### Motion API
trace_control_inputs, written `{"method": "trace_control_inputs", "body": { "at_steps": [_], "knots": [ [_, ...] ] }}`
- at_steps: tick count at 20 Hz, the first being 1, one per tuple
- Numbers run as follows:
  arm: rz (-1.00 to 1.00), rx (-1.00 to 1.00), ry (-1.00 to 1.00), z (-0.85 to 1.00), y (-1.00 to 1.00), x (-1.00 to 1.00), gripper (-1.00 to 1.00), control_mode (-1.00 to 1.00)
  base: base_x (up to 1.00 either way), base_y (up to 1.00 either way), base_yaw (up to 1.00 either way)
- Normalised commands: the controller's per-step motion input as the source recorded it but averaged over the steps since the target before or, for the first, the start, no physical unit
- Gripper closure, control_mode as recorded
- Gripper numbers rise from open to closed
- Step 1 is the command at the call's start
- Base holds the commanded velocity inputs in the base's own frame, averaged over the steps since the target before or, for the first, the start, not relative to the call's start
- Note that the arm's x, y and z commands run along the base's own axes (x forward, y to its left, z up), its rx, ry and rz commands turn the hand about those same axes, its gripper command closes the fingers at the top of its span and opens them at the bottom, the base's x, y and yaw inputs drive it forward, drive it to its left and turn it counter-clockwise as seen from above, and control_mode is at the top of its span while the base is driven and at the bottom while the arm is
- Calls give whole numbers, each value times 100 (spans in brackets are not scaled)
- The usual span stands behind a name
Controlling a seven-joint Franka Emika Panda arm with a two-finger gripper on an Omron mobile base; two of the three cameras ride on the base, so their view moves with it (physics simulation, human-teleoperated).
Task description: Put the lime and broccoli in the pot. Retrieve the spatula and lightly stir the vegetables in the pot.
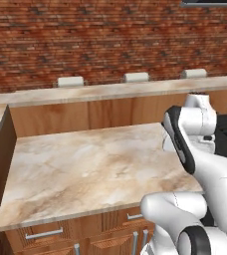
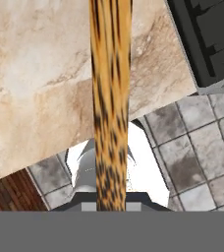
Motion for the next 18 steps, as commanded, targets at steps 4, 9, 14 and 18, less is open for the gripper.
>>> {"method": "trace_control_inputs", "body": {
  "at_steps": [4, 9, 14, 18],
  "knots": [
    [26, -1, 3, 64, 0, -54, 100, -100, 0, 0, 0],
    [9, 0, 0, 70, 0, 0, 100, -100, 0, 0, 0],
    [0, 1, -1, 0, 0, 0, 100, -100, 0, 0, 0],
    [0, 0, 0, 0, 0, 0, 100, -100, 0, 0, 0]
  ]
}}
